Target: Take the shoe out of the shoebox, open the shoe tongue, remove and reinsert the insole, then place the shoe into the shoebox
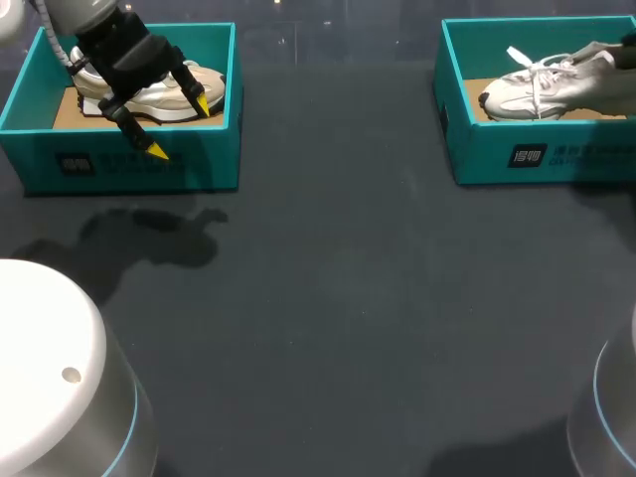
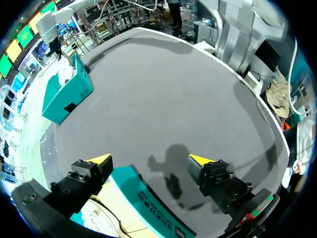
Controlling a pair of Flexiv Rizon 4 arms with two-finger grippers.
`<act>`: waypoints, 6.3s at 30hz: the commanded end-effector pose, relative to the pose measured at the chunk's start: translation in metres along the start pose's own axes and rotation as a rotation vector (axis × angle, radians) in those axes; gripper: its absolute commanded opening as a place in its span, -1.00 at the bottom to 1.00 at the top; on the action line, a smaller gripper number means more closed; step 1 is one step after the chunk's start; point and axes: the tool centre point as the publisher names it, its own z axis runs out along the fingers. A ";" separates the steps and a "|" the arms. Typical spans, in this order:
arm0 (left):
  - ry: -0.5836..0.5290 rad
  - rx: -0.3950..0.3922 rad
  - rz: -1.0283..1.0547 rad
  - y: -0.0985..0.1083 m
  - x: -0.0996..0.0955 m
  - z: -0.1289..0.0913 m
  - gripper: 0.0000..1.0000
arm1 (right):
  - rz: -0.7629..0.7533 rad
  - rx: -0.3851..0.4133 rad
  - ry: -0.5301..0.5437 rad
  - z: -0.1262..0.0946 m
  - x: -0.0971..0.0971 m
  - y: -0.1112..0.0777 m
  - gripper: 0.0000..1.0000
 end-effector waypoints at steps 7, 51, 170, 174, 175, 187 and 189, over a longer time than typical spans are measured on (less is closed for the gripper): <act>0.001 -0.003 0.001 0.000 0.000 0.000 1.00 | -0.002 0.019 -0.001 0.004 0.001 0.000 -1.00; 0.001 -0.003 0.001 0.000 0.000 0.000 1.00 | 0.053 0.074 0.088 0.092 0.050 -0.034 -1.00; 0.002 -0.064 0.506 0.081 -0.090 -0.052 1.00 | 0.146 0.108 0.140 -0.136 0.108 -0.068 1.00; 0.057 -0.063 0.581 0.110 -0.105 -0.059 1.00 | 0.146 0.108 0.140 -0.136 0.108 -0.068 1.00; 0.059 -0.076 0.590 0.115 -0.108 -0.060 1.00 | 0.146 0.108 0.140 -0.136 0.108 -0.068 1.00; 0.134 -0.288 0.860 0.210 -0.163 -0.082 1.00 | 0.146 0.108 0.140 -0.136 0.108 -0.068 1.00; 0.134 -0.288 0.860 0.210 -0.163 -0.082 1.00 | 0.146 0.108 0.140 -0.136 0.108 -0.068 1.00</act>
